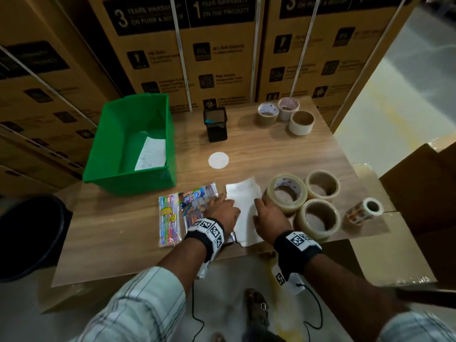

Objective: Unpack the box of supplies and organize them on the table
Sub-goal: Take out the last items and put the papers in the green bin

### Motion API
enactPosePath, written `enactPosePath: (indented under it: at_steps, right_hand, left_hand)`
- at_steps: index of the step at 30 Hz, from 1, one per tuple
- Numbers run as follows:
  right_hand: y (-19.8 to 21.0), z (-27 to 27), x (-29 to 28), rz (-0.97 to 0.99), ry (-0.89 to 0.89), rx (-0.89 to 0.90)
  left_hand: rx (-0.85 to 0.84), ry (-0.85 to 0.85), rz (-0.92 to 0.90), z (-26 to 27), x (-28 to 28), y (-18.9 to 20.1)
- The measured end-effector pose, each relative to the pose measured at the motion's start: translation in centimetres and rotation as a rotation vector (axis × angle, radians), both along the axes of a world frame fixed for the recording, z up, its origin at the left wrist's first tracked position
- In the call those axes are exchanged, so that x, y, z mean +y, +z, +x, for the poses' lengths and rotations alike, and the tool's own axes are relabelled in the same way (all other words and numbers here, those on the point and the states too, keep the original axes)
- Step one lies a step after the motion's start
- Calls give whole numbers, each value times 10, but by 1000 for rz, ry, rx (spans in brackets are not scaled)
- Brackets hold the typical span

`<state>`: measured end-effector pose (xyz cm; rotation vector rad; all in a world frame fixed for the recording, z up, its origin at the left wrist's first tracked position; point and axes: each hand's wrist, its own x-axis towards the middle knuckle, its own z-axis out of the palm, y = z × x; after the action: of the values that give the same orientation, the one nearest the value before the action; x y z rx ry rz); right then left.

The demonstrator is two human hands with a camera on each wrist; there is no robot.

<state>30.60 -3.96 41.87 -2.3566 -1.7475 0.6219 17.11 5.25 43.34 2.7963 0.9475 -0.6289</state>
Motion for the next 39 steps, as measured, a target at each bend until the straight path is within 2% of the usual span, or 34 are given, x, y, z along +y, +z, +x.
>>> enactPosePath:
  at_steps: [5,11,15,18,20,23,25,29,31,34,36,39]
  right_hand:
    - [-12,-4,3,-72,-13,-9]
    - [-10,-10,4,-94,-46,-8]
    - [1,-13,3,103,-85,129]
    - [6,-15,7,184,-239,276]
    - [6,-12,11,101,-349,326]
    - [10,-3,16,-67,-354,262]
    - [17,0,18,-63,-345,251]
    - [55,11,19,139,-373,264]
    - [79,15,22,251,-386,338]
    - [109,19,36,405,-355,478]
    - [120,20,48,444,-336,586]
    - [137,12,61,399,-344,865]
  left_hand:
    - [-44,9,-23,-2,6,-8]
    - [-3,-1,6,-8,-4,-18]
    - [12,-4,1,-9,-7,-16]
    - [24,9,-7,-9,-8,-21]
    - [41,7,-13,-10,-7,-24]
    - [67,-6,-24,-11,-6,-21]
    - [-29,59,-54,-12,-3,-10]
    - [-422,348,-9,-15,7,21]
    - [-488,550,-119,-16,15,34]
    - [-661,754,-441,-12,29,65]
    - [-783,822,-589,-8,35,87]
    - [-985,860,-698,-7,39,118]
